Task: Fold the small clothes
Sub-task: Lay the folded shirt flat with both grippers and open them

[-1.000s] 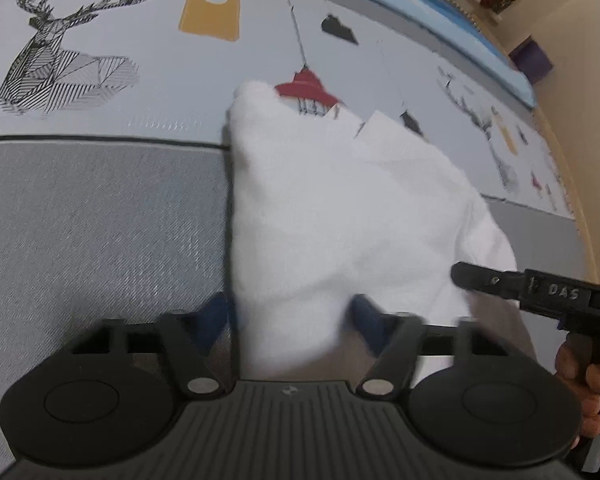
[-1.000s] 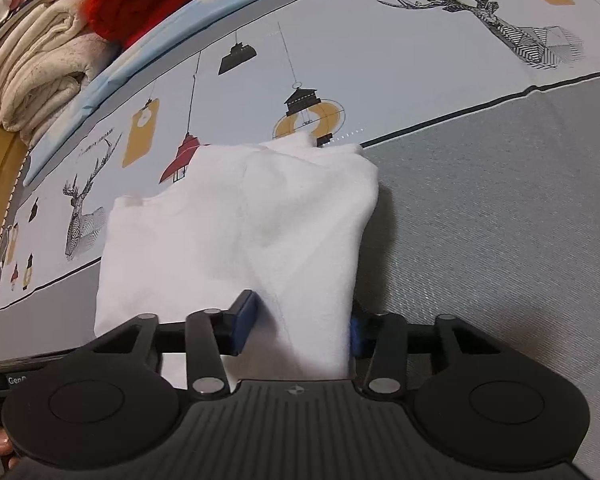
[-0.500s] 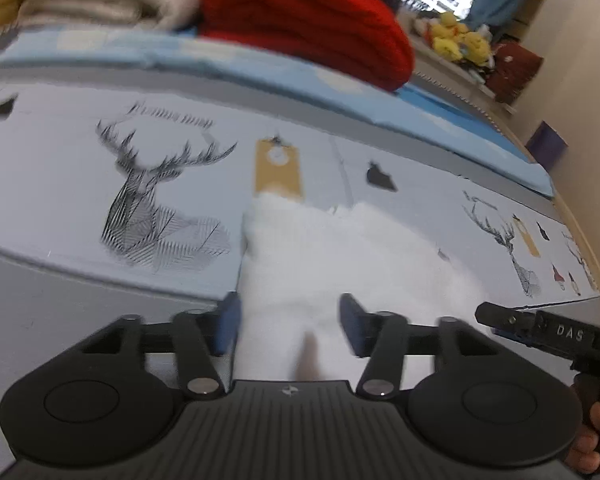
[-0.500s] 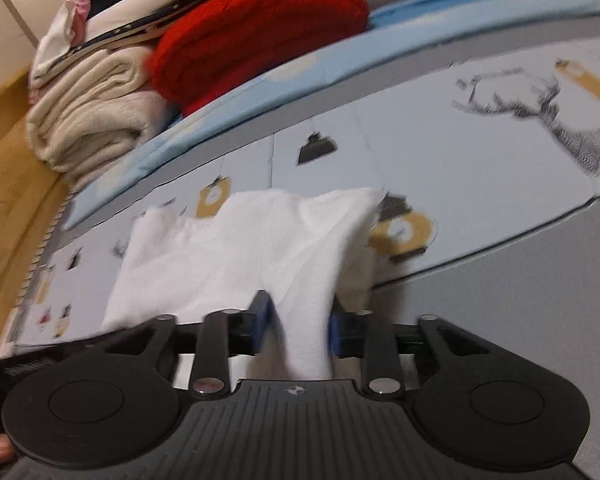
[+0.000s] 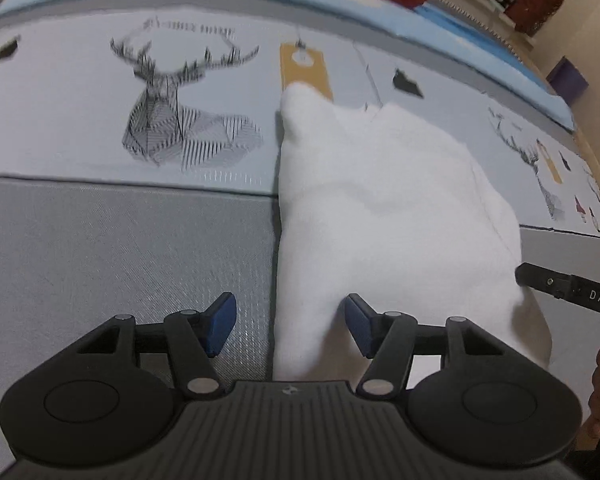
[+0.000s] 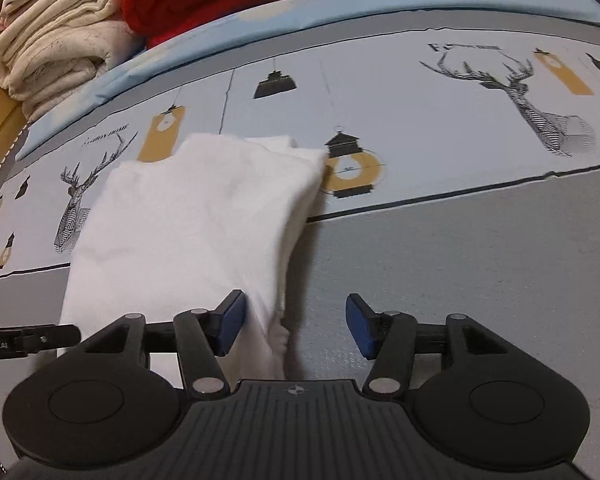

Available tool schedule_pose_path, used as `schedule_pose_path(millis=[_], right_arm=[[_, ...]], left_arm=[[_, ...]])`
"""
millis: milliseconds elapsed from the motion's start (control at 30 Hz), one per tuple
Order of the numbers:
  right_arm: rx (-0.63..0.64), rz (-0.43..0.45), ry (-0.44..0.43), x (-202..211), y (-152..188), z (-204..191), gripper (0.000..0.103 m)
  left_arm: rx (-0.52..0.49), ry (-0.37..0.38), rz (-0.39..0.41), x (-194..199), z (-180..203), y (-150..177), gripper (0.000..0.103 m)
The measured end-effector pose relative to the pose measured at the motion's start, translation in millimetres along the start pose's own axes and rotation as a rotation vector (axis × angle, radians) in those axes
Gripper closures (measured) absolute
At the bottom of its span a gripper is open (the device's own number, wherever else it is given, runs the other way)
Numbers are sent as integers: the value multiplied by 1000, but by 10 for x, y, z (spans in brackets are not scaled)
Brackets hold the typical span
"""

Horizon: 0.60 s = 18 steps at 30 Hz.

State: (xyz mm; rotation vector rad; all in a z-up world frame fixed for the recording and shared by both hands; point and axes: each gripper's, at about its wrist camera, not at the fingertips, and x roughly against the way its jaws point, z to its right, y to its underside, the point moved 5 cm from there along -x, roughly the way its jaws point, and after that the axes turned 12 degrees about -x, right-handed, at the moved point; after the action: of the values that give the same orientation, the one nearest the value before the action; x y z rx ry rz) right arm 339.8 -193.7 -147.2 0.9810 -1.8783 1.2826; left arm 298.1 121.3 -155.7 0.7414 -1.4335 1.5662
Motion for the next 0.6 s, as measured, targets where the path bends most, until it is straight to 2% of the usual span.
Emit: schedule_pose_path(millis=[100,133,200,267,300,333,367,400,433,500,567,600], right_arm=[[9,67,14,146,23,15,48],[16,98,15,213,30,8,48],[23,122,-37,304,57,-4,49],[35,76,-85,291,139,-6,49],[53,32,-69,233,205,8,48],[84,-5,1,151,282,52,44],[104,-22,83,94,339,126,37],[95,-32,139,77,367,193,37],[61,-40,162,92,381,268,37],[-17,-23,139,213,377,359,39],[4,42,188,375,363,393,42],[33,84,213,479,353,398,42]], left_arm=[[-36,45,21,109,53,69,38],[-46,54,6,109,68,123,38],[-68,42,-46,48,89,254,38],[-115,-26,-112,-46,109,384,37],[-137,-65,-133,-67,118,434,36],[-155,-99,-140,-58,132,483,35],[-163,-115,-121,-10,159,498,35],[-169,-124,-95,54,192,502,36],[-180,-137,-65,128,223,506,36],[-214,-183,-4,290,280,509,32],[-247,-259,83,542,336,490,18],[-251,-283,121,663,355,475,17]])
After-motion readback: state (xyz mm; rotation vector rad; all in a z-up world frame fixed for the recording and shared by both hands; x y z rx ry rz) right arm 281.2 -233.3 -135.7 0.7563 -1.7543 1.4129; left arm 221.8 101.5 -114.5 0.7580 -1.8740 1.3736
